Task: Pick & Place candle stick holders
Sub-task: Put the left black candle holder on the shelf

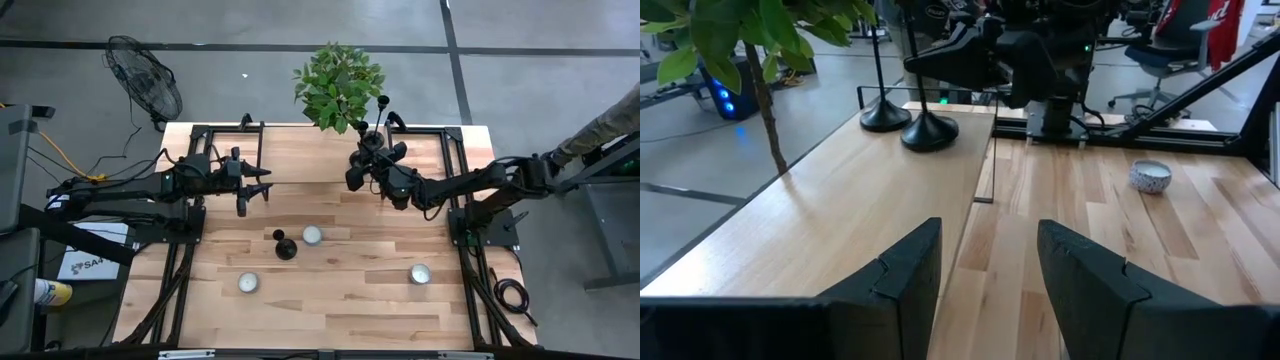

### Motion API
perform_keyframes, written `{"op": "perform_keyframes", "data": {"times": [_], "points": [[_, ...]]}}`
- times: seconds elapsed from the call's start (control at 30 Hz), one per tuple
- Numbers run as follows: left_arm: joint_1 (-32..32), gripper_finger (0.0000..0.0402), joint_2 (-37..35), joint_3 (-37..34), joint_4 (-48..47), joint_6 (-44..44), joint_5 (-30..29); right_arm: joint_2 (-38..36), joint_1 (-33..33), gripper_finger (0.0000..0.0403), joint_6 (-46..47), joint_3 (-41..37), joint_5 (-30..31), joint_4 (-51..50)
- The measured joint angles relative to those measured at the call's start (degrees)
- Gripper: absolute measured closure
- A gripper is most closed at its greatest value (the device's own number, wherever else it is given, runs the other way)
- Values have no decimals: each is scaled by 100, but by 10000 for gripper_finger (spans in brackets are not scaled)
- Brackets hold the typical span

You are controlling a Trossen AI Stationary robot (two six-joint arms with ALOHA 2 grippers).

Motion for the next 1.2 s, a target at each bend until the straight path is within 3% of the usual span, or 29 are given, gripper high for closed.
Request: {"op": "perform_keyframes", "data": {"times": [0.5,1.2], "points": [[0,237,0,0,1,-1,2,75,-60,400,8,2,286,10],[0,237,0,0,1,-15,2,77,-328,400,146,2,-247,150]]}}
